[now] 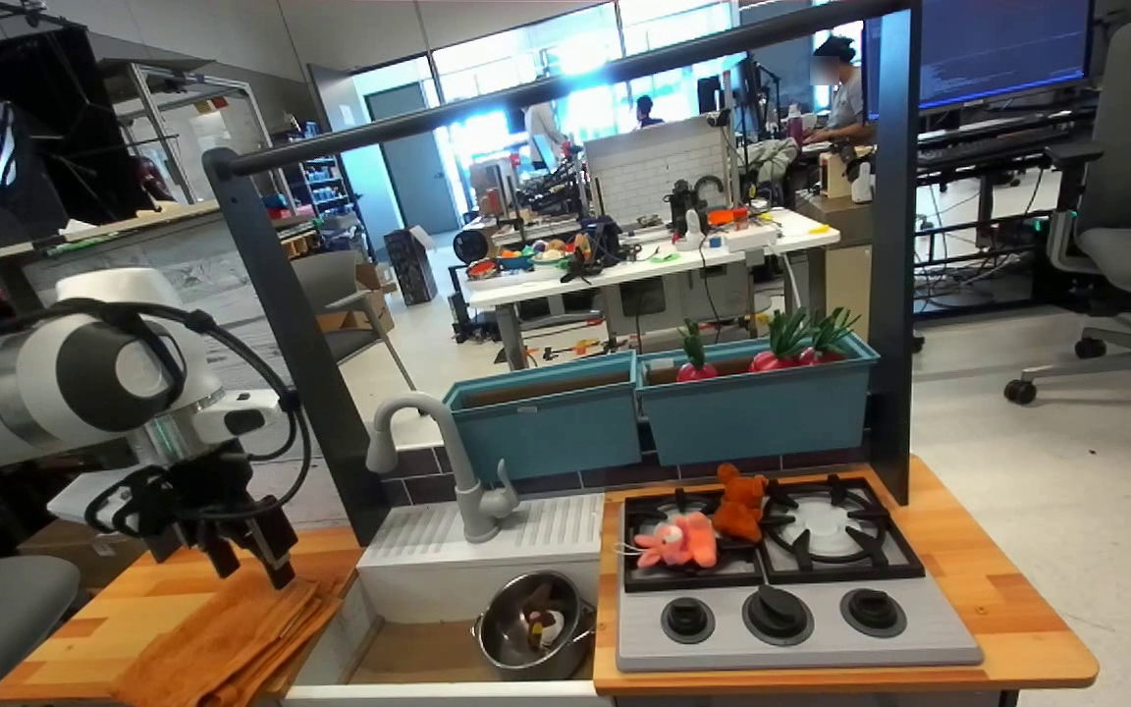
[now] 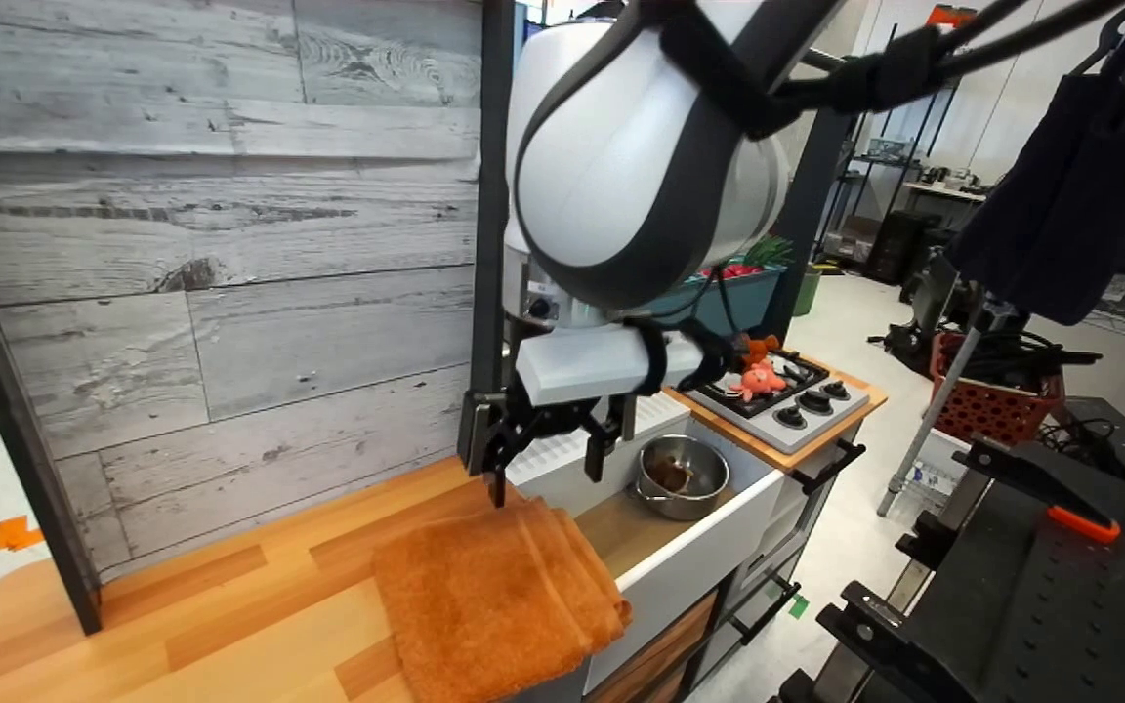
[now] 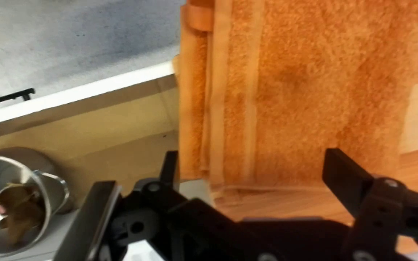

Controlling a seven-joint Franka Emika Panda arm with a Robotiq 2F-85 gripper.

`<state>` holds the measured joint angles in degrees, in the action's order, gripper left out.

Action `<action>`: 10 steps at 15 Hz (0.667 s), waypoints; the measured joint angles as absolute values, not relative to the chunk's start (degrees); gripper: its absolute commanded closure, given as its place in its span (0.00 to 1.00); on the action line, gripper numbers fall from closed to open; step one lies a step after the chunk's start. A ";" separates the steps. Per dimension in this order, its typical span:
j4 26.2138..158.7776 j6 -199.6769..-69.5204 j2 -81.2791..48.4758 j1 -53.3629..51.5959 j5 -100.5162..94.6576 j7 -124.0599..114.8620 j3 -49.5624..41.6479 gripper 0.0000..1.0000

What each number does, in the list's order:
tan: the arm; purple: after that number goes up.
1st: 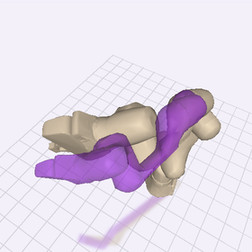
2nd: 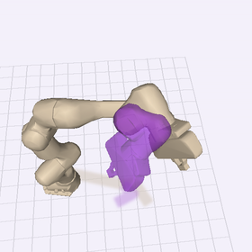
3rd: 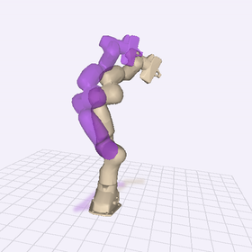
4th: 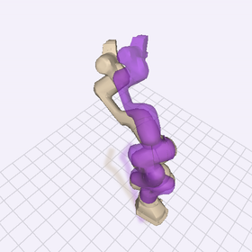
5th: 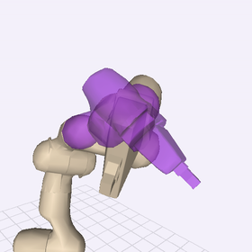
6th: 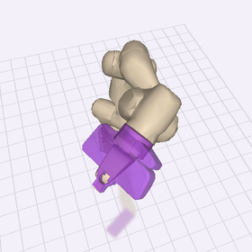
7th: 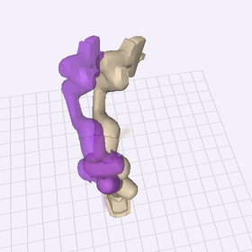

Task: Pick up the plush toys from the counter and stove and put them in the pot, then wipe the counter

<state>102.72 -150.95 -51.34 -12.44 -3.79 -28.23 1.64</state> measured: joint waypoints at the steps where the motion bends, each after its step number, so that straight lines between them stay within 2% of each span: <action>1: 101.40 -148.90 -52.81 -12.30 -2.40 -26.05 2.96 0.00; 5: 98.75 -145.03 -54.56 -13.04 -1.49 -24.88 4.18 0.00; 10: 102.23 -160.03 -55.55 -17.08 -1.49 -27.69 -1.25 0.00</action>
<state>102.23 -160.03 -55.55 -17.08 -1.49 -27.69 -1.25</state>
